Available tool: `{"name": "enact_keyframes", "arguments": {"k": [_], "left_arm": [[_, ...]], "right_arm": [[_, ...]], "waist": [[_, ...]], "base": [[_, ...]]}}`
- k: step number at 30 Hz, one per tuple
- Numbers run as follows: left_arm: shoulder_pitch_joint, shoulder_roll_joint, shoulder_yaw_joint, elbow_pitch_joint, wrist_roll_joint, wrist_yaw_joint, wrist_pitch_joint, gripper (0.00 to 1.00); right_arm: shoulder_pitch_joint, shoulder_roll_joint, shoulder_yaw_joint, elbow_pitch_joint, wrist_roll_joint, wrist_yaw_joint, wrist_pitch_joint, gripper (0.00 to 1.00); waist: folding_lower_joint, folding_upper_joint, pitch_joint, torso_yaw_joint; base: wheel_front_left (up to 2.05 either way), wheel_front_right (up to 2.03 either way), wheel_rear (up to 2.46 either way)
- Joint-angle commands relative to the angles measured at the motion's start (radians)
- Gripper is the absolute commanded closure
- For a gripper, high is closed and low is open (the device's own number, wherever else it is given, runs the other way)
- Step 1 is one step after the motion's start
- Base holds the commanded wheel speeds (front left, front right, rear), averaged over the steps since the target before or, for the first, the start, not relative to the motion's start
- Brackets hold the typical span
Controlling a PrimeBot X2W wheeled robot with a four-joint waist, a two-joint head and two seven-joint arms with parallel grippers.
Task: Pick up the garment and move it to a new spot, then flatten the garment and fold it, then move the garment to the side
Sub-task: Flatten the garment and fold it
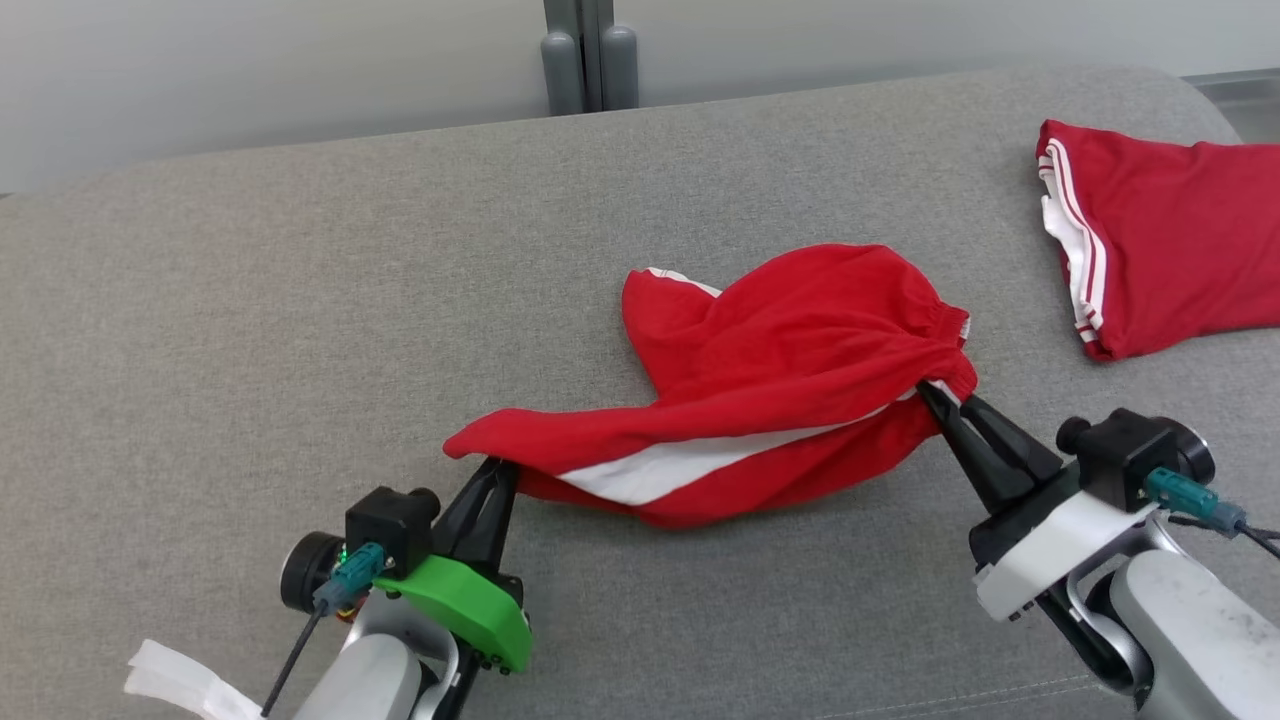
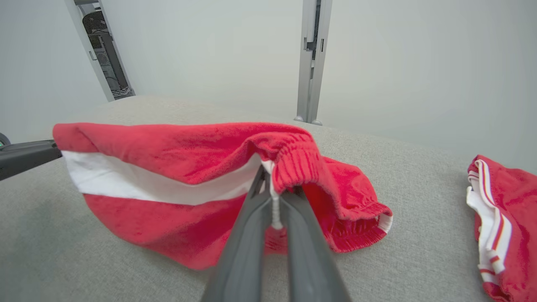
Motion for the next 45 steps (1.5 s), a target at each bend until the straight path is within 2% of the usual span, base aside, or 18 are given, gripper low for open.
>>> {"name": "enact_keyframes", "arguments": {"k": [1, 7, 14, 21, 27, 31, 35, 37, 42, 45], "left_arm": [[0.004, 0.022, 0.004, -0.02, 0.001, -0.006, 0.008, 1.0], [-0.074, 0.061, 0.015, -0.136, -0.021, -0.014, 0.076, 1.0], [-0.35, 0.063, 0.043, -0.159, -0.06, -0.029, 0.183, 1.0], [-0.779, 0.033, 0.096, 0.001, -0.125, -0.039, 0.228, 1.0], [-1.104, 0.008, 0.116, 0.179, -0.129, -0.042, 0.181, 1.0], [-1.25, -0.009, 0.111, 0.259, -0.137, -0.042, 0.138, 1.0], [-1.319, -0.014, 0.104, 0.301, -0.172, -0.043, 0.086, 1.0], [-1.302, -0.015, 0.082, 0.308, -0.183, -0.043, 0.073, 1.0], [-1.193, 0.006, 0.033, 0.294, -0.229, -0.043, 0.029, 1.0], [-1.073, 0.02, 0.026, 0.263, -0.25, -0.043, 0.003, 1.0]], "right_arm": [[-0.026, -0.009, 0.003, -0.009, 0.01, -0.002, -0.003, 1.0], [-0.144, -0.056, 0.011, -0.001, 0.071, -0.002, 0.014, 1.0], [-0.428, -0.063, 0.052, 0.079, 0.219, -0.002, 0.088, 1.0], [-0.843, -0.037, 0.063, 0.259, 0.414, -0.002, 0.19, 1.0], [-1.15, -0.019, 0.098, 0.402, 0.466, -0.002, 0.201, 1.0], [-1.279, -0.018, 0.139, 0.457, 0.485, -0.002, 0.172, 1.0], [-1.328, -0.018, 0.19, 0.479, 0.531, -0.001, 0.137, 1.0], [-1.309, -0.028, 0.227, 0.475, 0.554, -0.001, 0.126, 1.0], [-1.215, -0.071, 0.328, 0.431, 0.61, -0.001, 0.085, 1.0], [-1.12, -0.117, 0.391, 0.382, 0.641, -0.001, 0.049, 1.0]], "waist": [[0.0, 0.0, -0.007, 0.007], [0.0, 0.0, 0.008, 0.031], [0.0, 0.0, 0.113, 0.025], [0.0, 0.0, 0.257, 0.017], [0.0, 0.0, 0.324, 0.024], [0.0, 0.0, 0.344, 0.032], [0.0, 0.0, 0.353, 0.036], [0.0, 0.0, 0.353, 0.038], [0.0, 0.0, 0.345, 0.043], [0.0, 0.0, 0.331, 0.045]], "base": [[0.0, 0.0, 0.0], [0.0, 0.0, 0.0], [0.0, 0.0, 0.0], [0.0, 0.0, 0.0], [0.0, 0.0, 0.0], [0.0, 0.0, 0.0], [0.0, 0.0, 0.0], [0.0, 0.0, 0.0], [0.0, 0.0, 0.0], [0.0, 0.0, 0.0]]}}
